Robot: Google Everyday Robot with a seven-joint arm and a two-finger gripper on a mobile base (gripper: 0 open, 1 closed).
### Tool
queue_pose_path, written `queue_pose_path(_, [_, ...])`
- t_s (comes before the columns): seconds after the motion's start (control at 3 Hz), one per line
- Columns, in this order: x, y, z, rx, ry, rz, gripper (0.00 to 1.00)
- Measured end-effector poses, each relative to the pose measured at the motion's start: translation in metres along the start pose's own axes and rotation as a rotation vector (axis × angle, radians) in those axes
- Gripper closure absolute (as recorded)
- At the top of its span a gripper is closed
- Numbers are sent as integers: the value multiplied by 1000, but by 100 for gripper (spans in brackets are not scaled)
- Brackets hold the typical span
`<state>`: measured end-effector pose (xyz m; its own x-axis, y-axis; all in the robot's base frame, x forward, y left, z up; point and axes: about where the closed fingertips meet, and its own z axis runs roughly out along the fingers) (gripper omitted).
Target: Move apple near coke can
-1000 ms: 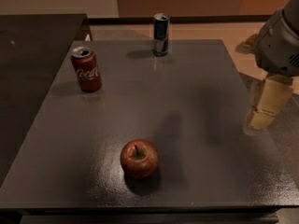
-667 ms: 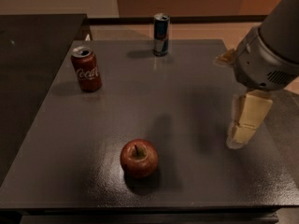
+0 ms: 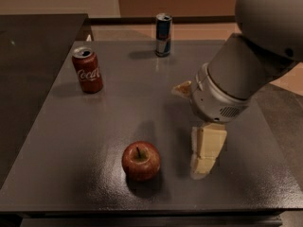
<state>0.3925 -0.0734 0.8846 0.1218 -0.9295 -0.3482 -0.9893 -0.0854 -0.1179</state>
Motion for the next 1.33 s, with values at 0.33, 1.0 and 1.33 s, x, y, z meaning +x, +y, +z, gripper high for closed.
queue_pose_path(0.33, [-28, 9, 27, -49, -29, -50, 0])
queue_pose_path(1.0, [-62, 27, 57, -139, -36, -131, 0])
queue_pose_path(1.33, [-68, 30, 61, -152, -36, -151, 18])
